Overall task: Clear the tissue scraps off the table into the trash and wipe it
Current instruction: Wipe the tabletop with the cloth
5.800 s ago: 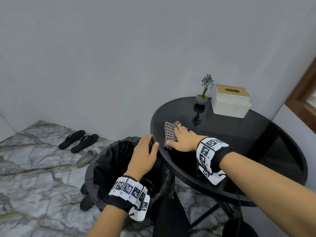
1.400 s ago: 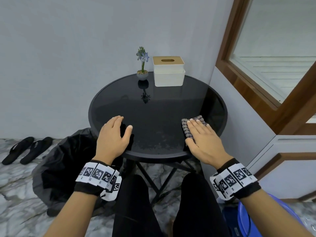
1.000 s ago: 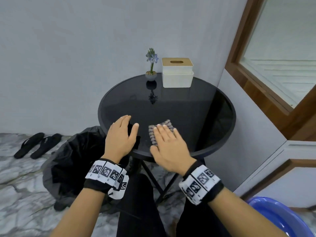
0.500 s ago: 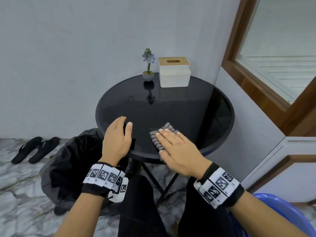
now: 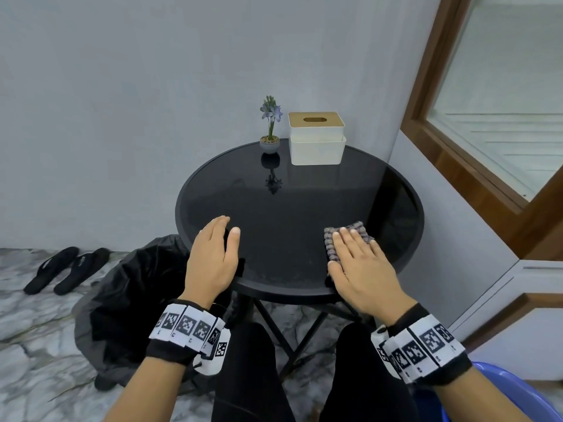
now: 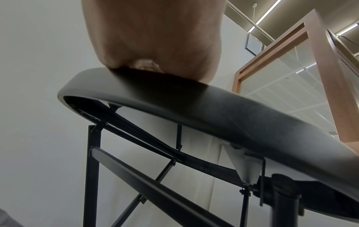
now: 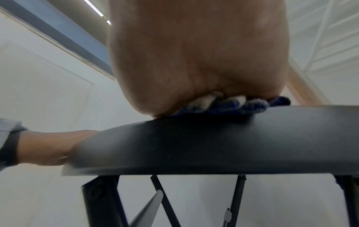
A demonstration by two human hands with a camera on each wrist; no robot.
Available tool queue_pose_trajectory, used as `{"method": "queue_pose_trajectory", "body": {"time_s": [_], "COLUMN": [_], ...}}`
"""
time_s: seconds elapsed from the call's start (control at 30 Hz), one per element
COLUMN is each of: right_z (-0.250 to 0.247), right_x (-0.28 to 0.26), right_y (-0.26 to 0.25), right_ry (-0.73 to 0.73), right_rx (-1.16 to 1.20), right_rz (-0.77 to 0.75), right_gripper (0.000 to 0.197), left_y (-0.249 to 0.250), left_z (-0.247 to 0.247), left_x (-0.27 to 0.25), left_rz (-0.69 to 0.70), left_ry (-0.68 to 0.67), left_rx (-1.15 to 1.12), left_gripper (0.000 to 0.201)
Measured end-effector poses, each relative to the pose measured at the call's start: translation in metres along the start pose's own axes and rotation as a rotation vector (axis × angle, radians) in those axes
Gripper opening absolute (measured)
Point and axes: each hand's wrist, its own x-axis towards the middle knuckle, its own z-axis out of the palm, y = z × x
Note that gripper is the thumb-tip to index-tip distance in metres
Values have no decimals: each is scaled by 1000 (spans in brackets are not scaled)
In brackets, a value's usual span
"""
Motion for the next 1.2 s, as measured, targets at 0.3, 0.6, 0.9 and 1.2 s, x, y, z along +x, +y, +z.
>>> {"method": "queue_pose_trajectory", "body": {"time_s": [0.3, 0.6, 0.9, 1.2], "right_z": [2, 14, 18, 22], "right_x": [9, 42, 56, 71], "right_y": [-84, -147, -170, -201], "right_ry": [-76, -123, -118, -121], "right_rx": [86, 88, 88, 118], "right_rz": [-317, -395, -325, -293], "right_gripper": [68, 65, 70, 64], "left_y": [-1, -44, -93, -98], "left_z": [-4, -17, -34, -38], "left_x": [-1, 10, 30, 35], "left_rz": [-14, -77, -56, -82], "left_ry": [15, 21, -35, -78], "left_rx": [-69, -9, 185, 111], "left_gripper": [51, 53, 55, 53]}}
